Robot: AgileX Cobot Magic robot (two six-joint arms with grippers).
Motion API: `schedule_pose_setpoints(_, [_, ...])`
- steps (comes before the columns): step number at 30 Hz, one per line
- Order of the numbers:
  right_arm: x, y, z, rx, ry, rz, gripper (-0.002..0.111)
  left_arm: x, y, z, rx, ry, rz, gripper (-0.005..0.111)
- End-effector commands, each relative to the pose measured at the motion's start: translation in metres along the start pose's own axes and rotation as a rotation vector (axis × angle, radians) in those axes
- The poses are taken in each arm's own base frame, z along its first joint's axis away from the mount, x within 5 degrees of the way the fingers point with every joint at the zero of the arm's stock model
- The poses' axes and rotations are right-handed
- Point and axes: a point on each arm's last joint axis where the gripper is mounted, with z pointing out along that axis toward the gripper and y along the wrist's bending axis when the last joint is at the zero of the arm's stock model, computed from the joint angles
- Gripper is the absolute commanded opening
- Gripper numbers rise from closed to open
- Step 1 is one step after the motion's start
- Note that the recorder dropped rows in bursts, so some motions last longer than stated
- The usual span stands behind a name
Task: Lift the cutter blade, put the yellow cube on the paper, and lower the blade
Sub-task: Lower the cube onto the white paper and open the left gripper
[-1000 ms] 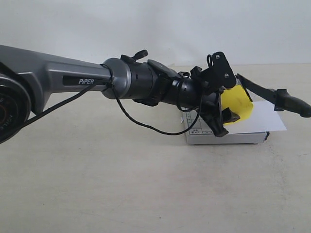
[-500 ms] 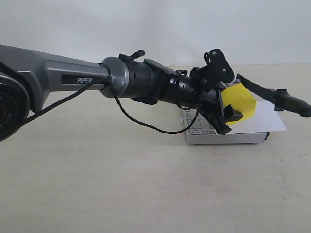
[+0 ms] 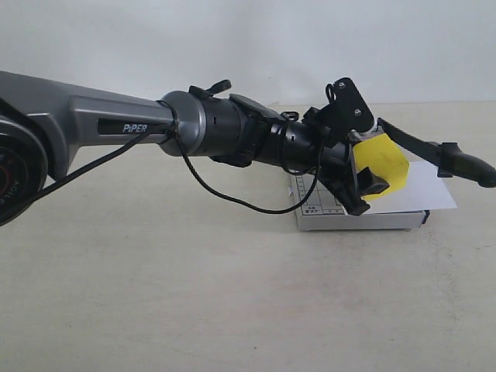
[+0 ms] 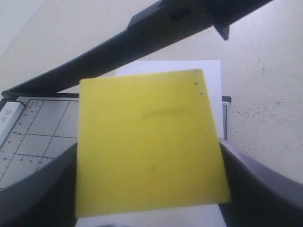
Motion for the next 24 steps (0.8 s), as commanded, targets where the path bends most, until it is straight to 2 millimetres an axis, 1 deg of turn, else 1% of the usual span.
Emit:
schedule_pose_setpoints(1, [0.001,0.0,0.0,0.001,-0.004,-0.007,0.0,-0.002,0.002,-0.001,-0.004,-0.011,-0.05,0.06])
schedule_pose_setpoints(5, [0.001,0.0,0.0,0.001,-0.004,-0.007,0.0,-0.002,0.003,-0.001,-0.015,-0.007,-0.08,0.068])
schedule_pose_setpoints(8, [0.001,0.0,0.0,0.001,-0.004,-0.007,0.0,-0.002,0.003,-0.001,-0.021,-0.004,-0.086,0.068])
schedule_pose_setpoints(14, [0.001,0.0,0.0,0.001,-0.004,-0.007,0.0,-0.002,0.004,-0.002,-0.02,0.006,-0.063,0.068])
schedule_pose_setpoints(21, [0.001,0.0,0.0,0.001,-0.004,-0.007,0.0,-0.014,0.006,-0.01,-0.032,-0.009,-0.036,0.068])
schedule_pose_setpoints(24, [0.001,0.0,0.0,0.001,-0.004,-0.007,0.0,-0.02,0.008,-0.017,-0.031,0.013,-0.037,0.064])
